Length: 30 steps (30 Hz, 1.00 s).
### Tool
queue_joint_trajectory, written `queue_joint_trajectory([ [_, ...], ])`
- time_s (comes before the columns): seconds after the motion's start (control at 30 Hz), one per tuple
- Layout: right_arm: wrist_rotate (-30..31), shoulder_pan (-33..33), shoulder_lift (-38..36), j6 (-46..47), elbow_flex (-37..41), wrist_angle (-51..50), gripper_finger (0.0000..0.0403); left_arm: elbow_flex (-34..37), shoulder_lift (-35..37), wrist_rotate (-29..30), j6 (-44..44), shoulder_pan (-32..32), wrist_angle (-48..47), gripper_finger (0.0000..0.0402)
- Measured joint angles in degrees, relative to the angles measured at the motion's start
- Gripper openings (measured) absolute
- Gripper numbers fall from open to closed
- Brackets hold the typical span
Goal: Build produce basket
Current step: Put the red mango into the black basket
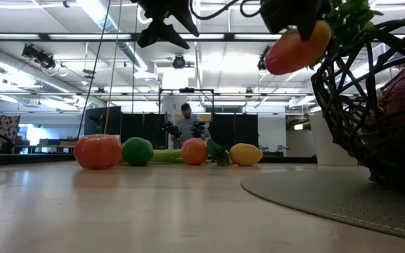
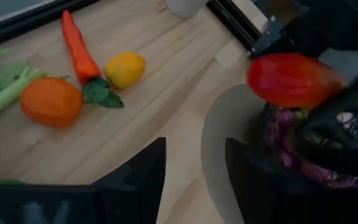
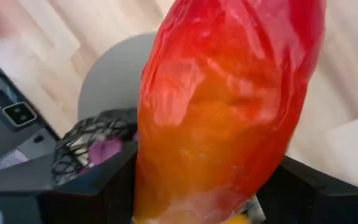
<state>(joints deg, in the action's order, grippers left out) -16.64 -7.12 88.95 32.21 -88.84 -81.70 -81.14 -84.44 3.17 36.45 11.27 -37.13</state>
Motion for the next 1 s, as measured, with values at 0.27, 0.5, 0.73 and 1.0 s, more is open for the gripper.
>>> queue_joint_trajectory([
  [0.27,-0.88,10.58,0.0,17.59,0.0,0.04,0.0272,-0.04,-0.32,-5.81,-10.97,5.12,-2.31,0.0172],
  [0.5,-0.51,20.09,0.0,34.87,0.0,3.75,0.0272,-0.07,-2.9,-16.32,-17.29,8.93,-3.0,0.0172],
  [0.73,4.4,28.92,0.0,52.86,0.0,5.48,0.0272,-0.07,-4.35,-18.55,-21.83,8.1,-4.59,0.0172],
  [1.0,12.01,34.67,0.0,62.57,0.0,6.16,0.0275,-0.03,-4.39,-18.56,-22.84,7.69,-5.96,0.0172],
])
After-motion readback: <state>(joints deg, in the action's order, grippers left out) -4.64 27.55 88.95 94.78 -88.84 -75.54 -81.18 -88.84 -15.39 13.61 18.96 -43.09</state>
